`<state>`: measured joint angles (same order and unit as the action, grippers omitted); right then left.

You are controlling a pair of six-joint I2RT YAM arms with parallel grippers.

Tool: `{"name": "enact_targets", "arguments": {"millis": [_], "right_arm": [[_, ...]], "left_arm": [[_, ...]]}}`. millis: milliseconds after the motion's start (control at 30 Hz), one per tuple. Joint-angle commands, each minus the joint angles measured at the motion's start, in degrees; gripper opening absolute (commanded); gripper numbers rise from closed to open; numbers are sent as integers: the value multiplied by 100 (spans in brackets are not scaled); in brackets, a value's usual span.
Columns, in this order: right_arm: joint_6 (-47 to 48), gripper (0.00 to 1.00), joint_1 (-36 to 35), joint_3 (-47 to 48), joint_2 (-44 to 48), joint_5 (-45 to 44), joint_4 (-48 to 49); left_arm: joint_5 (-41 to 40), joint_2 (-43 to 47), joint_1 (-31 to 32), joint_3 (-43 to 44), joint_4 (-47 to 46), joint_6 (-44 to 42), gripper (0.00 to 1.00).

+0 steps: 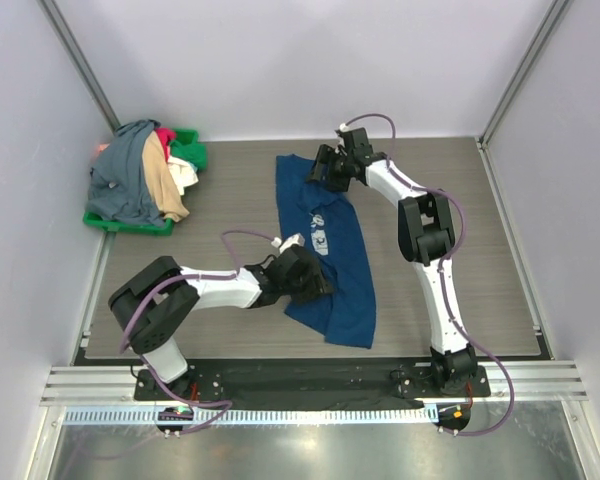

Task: Fold and stack the t-shirts
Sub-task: Fold the tshirt

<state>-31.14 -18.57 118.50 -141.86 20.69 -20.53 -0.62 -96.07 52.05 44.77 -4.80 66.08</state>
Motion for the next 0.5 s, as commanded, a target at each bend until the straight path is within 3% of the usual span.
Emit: {"name": "enact_targets", "arguments": {"millis": [0, 467], "right_arm": [[512, 76, -94, 287, -447, 278, -232], [670, 81, -121, 1228, -1071, 410, -179]], "left_arm": [[273, -579, 253, -338, 1411, 141, 53], [-94, 105, 604, -645, 2061, 511, 56]]}}
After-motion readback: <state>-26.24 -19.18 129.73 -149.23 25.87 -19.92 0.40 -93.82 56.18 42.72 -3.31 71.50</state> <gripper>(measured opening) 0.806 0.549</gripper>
